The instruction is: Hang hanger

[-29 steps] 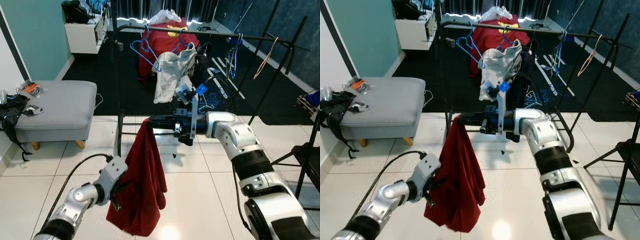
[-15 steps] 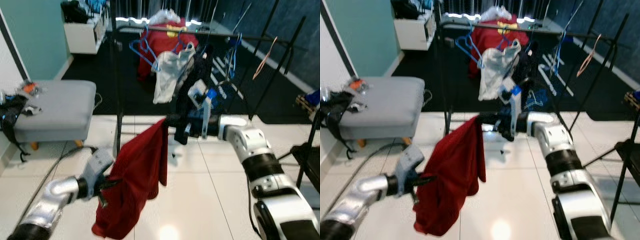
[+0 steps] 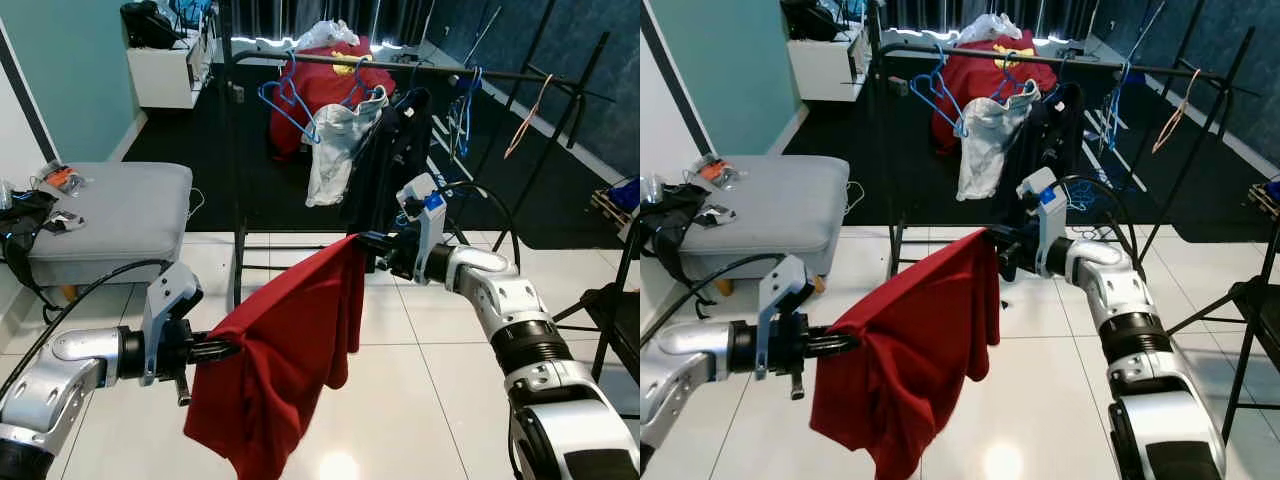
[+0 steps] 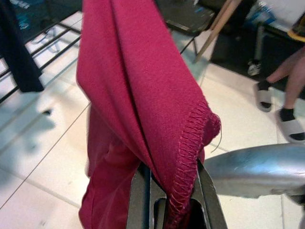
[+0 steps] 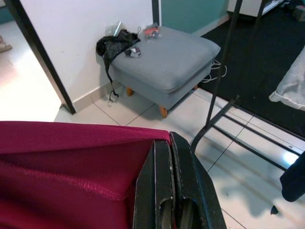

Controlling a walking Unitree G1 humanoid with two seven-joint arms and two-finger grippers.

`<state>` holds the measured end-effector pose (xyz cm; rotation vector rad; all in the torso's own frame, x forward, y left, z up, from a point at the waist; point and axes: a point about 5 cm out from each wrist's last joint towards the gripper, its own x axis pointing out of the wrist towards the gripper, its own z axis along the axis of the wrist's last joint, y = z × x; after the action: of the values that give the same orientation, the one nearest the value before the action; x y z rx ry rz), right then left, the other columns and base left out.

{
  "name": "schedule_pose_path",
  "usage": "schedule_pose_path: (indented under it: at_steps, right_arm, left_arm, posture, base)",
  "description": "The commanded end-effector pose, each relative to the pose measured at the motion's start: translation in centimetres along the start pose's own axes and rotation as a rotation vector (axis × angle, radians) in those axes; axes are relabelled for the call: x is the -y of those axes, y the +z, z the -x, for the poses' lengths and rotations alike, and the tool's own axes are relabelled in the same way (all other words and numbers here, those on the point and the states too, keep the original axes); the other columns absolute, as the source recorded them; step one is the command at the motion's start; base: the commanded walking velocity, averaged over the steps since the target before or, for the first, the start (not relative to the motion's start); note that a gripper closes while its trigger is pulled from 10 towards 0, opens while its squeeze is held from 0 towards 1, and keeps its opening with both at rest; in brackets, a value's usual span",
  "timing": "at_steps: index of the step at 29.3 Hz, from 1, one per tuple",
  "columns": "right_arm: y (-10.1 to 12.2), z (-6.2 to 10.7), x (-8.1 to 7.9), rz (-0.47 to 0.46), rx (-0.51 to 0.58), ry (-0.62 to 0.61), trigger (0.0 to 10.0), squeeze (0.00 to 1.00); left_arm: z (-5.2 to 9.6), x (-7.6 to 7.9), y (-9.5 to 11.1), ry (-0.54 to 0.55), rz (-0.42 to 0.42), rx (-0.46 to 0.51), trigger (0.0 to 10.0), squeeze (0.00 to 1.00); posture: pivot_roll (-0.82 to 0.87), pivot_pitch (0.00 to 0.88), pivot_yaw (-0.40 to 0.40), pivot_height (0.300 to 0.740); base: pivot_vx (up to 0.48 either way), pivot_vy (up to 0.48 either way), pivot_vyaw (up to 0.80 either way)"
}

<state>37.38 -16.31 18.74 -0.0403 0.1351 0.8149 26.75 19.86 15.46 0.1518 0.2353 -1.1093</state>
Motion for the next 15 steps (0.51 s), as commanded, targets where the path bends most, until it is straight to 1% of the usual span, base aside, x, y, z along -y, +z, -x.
schedule_pose_path:
  at_steps: [1,3,4,5,6,7,8,9,10,11,12,13,15]
  right_arm:
    - [-0.2,0.4,0.3,-0.051,0.038,-0.015,5.8,0.05]
    - [-0.2,0.4,0.3,-0.051,0.038,-0.015,5.8,0.05]
    - [-0.1,0.3,0.1,-0.091,0.064,0.004,8.0,1.0]
    - [-0.1,0.3,0.1,-0.091,0.064,0.004,8.0,1.0]
    - [-0.2,0.2,-0.1,-0.075,0.074,0.017,10.0,1.0]
    - [-0.2,0.2,-0.1,-0.075,0.074,0.017,10.0,1.0]
    - [-0.9,0.1,-0.5,-0.011,0.066,0.0,10.0,0.15]
    - [-0.9,0.1,-0.5,-0.011,0.066,0.0,10.0,0.15]
    - [-1.3,0.0,-0.5,0.017,0.056,-0.011,10.0,0.15]
    - [-1.3,0.0,-0.5,0.017,0.056,-0.011,10.0,0.15]
    - [-1.8,0.2,-0.5,0.049,0.025,-0.034,10.0,0.0]
    - [-2.5,0.4,-0.3,0.067,0.003,-0.059,10.0,0.0]
    - [-2.5,0.4,-0.3,0.067,0.003,-0.059,10.0,0.0]
  left_arm:
    - [0.2,0.0,1.2,-0.006,0.004,0.031,0.0,0.0]
    - [0.2,0.0,1.2,-0.006,0.004,0.031,0.0,0.0]
    - [0.1,0.1,1.6,-0.015,0.012,0.051,0.0,0.0]
    - [0.1,0.1,1.6,-0.015,0.012,0.051,0.0,0.0]
    - [0.1,0.1,2.1,-0.01,0.019,0.062,0.0,0.0]
    - [0.1,0.1,2.1,-0.01,0.019,0.062,0.0,0.0]
    - [0.0,0.2,2.6,0.0,0.029,0.074,0.0,0.0]
    - [0.0,0.2,2.6,0.0,0.029,0.074,0.0,0.0]
    - [0.0,0.2,2.7,0.001,0.034,0.074,0.0,0.0]
    - [0.0,0.2,2.7,0.001,0.034,0.074,0.0,0.0]
    - [-0.1,0.3,2.7,0.0,0.041,0.062,0.0,0.0]
    - [-0.2,0.1,2.6,0.04,0.055,0.038,0.0,0.0]
    - [-0.2,0.1,2.6,0.04,0.055,0.038,0.0,0.0]
  posture:
    - [-0.08,0.025,-0.083,0.74]
    - [-0.08,0.025,-0.083,0.74]
    - [-0.08,0.02,-0.08,0.74]
    - [-0.08,0.02,-0.08,0.74]
    - [-0.08,0.02,-0.08,0.74]
    - [-0.08,0.02,-0.08,0.74]
    - [-0.08,0.011,-0.081,0.74]
    - [-0.08,0.011,-0.081,0.74]
    - [-0.08,0.011,-0.081,0.74]
    - [-0.08,0.011,-0.081,0.74]
    - [-0.08,0.01,-0.081,0.74]
    - [-0.07,0.007,-0.081,0.74]
    - [-0.07,0.007,-0.081,0.74]
  base:
    - [0.0,0.0,0.0]
    - [0.0,0.0,0.0]
    - [0.0,0.0,0.0]
    - [0.0,0.0,0.0]
    - [0.0,0.0,0.0]
    - [0.0,0.0,0.0]
    - [0.0,0.0,0.0]
    - [0.0,0.0,0.0]
    - [0.0,0.0,0.0]
    - [0.0,0.0,0.0]
    - [0.0,0.0,0.0]
    - [0.0,0.0,0.0]
    - [0.0,0.0,0.0]
